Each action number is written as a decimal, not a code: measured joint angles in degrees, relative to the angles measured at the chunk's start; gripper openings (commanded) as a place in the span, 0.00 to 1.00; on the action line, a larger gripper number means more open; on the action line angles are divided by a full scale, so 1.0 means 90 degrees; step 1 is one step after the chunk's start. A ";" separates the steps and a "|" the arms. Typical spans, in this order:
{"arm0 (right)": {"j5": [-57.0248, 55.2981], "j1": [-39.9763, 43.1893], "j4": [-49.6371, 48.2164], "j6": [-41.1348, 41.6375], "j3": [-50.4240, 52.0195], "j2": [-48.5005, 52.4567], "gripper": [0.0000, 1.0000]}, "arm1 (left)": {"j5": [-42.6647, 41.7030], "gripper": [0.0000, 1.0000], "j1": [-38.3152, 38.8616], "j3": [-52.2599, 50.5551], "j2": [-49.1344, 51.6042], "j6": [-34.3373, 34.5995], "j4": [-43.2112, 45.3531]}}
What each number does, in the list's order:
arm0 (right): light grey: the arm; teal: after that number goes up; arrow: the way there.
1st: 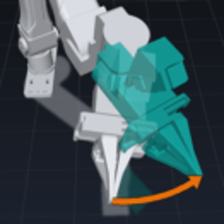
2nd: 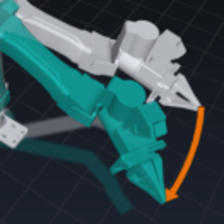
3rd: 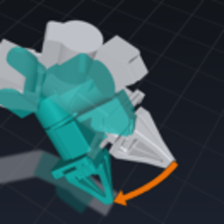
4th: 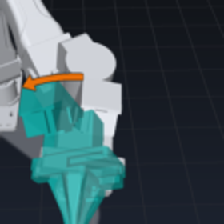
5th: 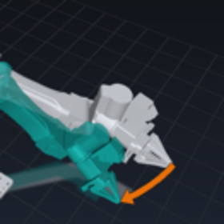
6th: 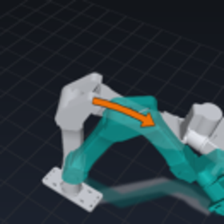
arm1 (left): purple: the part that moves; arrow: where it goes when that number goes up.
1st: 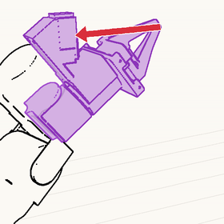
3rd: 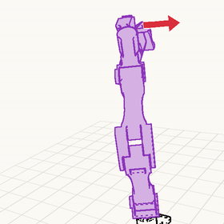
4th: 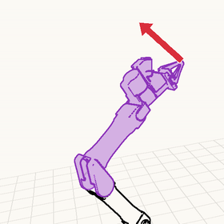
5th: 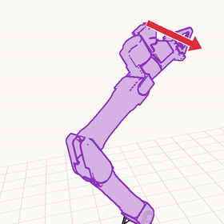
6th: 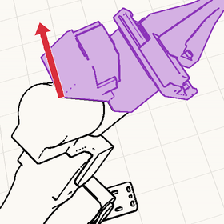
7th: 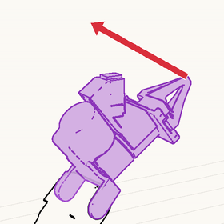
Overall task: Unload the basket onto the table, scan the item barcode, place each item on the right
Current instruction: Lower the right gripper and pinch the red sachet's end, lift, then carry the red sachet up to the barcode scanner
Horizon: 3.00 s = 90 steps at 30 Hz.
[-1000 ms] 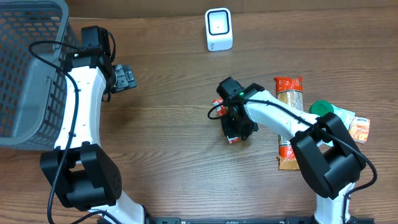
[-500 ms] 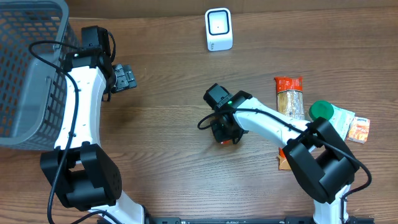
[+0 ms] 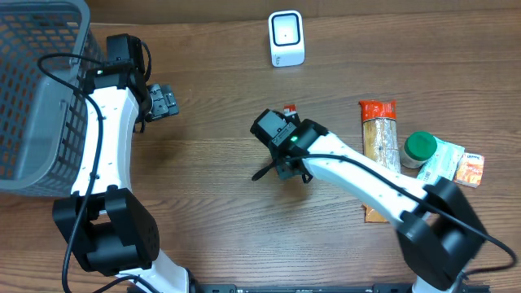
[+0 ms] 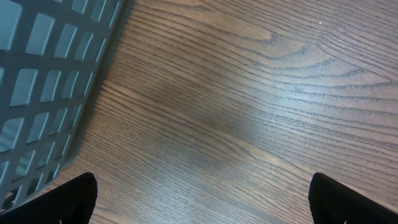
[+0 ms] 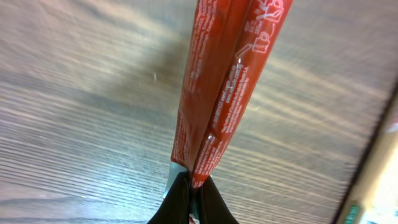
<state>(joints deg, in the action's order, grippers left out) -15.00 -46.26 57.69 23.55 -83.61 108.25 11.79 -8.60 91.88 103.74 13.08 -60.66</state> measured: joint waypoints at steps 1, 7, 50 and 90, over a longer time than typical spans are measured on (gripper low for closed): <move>-0.0041 0.0000 -0.0007 0.0002 -0.0029 -0.0090 0.04 | 0.0000 1.00 0.0000 0.0000 0.0000 -0.0002 0.0002; 0.0010 0.0017 -0.0002 0.0032 -0.0092 -0.0194 0.04 | 0.0000 1.00 0.0000 0.0000 0.0000 -0.0002 0.0002; 0.0595 0.0410 0.0619 -0.0245 -0.0801 -0.0236 0.04 | 0.0000 1.00 0.0000 0.0000 0.0000 -0.0002 0.0000; -0.3478 0.1851 0.0284 -0.5547 -0.5994 0.3667 0.03 | 0.0000 1.00 0.0000 0.0000 0.0000 -0.0002 0.0000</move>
<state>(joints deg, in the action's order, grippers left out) -46.30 -29.61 60.25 -26.37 -137.56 141.25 11.79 -8.60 91.88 103.74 13.06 -60.66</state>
